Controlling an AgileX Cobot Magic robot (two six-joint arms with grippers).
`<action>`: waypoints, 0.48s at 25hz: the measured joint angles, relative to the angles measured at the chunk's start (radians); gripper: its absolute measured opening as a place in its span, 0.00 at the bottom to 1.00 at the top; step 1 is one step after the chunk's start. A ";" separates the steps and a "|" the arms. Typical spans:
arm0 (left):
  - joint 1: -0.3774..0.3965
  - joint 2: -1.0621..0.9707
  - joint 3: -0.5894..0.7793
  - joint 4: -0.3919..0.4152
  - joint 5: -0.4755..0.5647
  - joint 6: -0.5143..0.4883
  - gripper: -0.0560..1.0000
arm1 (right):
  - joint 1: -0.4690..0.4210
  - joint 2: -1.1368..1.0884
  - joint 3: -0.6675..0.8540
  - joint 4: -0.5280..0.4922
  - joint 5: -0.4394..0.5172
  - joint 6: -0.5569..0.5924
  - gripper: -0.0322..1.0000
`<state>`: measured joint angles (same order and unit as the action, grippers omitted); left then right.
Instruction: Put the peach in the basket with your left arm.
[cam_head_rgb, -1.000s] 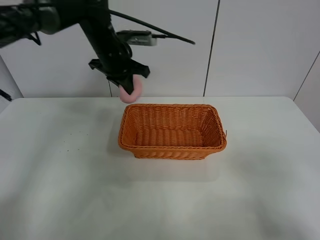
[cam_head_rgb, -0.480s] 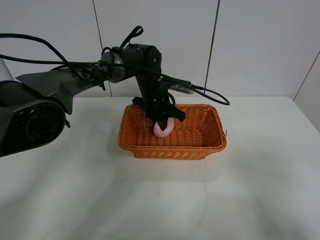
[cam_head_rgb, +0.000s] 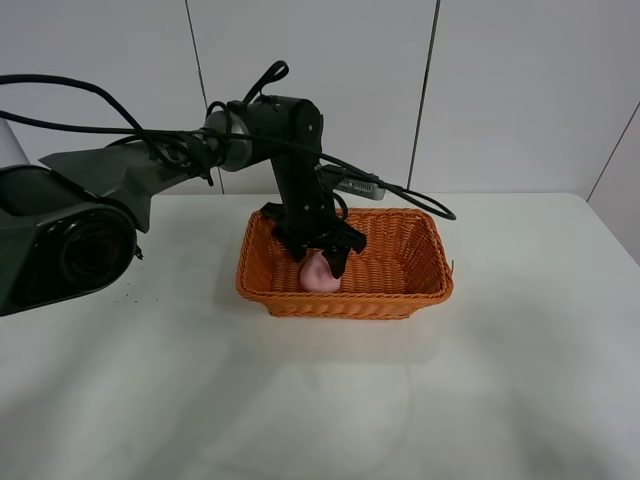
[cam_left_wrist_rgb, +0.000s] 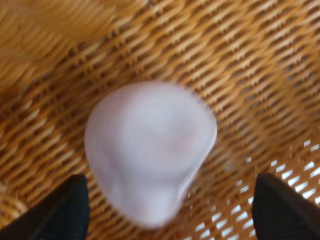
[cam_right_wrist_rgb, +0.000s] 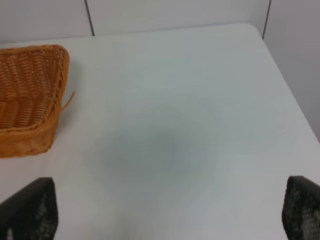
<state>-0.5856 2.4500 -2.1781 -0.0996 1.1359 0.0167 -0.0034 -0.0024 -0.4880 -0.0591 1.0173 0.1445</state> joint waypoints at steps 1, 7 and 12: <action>0.001 -0.003 -0.010 0.000 0.020 0.000 0.80 | 0.000 0.000 0.000 0.000 0.000 0.000 0.70; 0.007 -0.085 -0.070 0.020 0.035 0.003 0.81 | 0.000 0.000 0.000 0.000 0.000 0.000 0.70; 0.020 -0.171 -0.086 0.042 0.035 0.008 0.81 | 0.000 0.000 0.000 0.000 0.000 0.000 0.70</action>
<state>-0.5656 2.2790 -2.2646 -0.0578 1.1705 0.0244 -0.0034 -0.0024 -0.4880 -0.0591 1.0173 0.1445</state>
